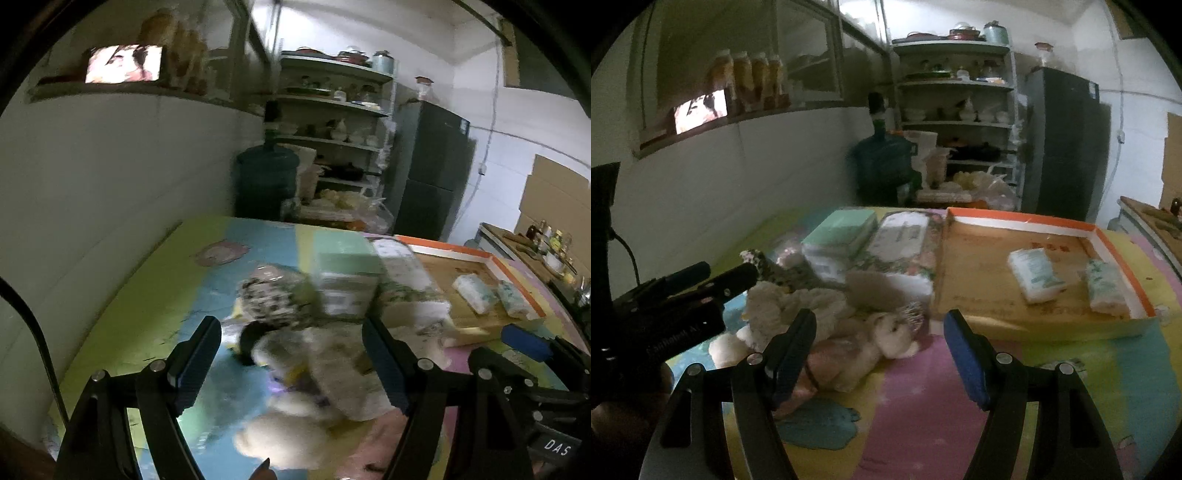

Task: Organize soft objects
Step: 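Move both tools back from the tray to the pile of soft items, then grasp the clear plastic bag with the green item using the left tool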

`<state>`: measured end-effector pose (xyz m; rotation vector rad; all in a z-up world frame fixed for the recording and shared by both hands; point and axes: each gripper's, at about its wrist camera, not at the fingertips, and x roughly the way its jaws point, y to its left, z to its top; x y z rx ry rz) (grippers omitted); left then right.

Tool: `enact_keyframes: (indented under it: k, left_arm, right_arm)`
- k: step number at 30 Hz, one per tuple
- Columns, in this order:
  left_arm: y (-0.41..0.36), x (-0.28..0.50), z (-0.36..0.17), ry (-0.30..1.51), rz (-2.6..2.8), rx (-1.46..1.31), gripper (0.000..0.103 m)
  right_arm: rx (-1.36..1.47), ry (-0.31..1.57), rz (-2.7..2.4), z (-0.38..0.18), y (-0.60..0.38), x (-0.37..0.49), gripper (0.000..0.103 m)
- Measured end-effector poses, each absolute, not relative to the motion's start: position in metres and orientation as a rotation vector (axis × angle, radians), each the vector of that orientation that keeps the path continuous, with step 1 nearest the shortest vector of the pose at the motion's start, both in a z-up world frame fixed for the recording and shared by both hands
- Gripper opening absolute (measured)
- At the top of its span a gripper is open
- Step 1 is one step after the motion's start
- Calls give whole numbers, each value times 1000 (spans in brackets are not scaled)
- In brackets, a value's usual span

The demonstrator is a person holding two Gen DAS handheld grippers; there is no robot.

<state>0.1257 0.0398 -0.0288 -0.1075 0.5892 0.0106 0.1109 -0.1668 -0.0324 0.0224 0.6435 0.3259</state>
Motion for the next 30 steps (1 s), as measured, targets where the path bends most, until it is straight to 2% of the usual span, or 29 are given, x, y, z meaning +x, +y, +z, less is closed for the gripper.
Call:
enact_keyframes:
  k: [15, 30]
  left_arm:
    - [108, 107, -50, 614, 64, -168, 78]
    - [128, 108, -77, 668, 13, -206, 78]
  right_arm:
    - [-17, 679, 396, -42, -116, 111, 73]
    - [-58, 692, 460, -47, -75, 117, 73]
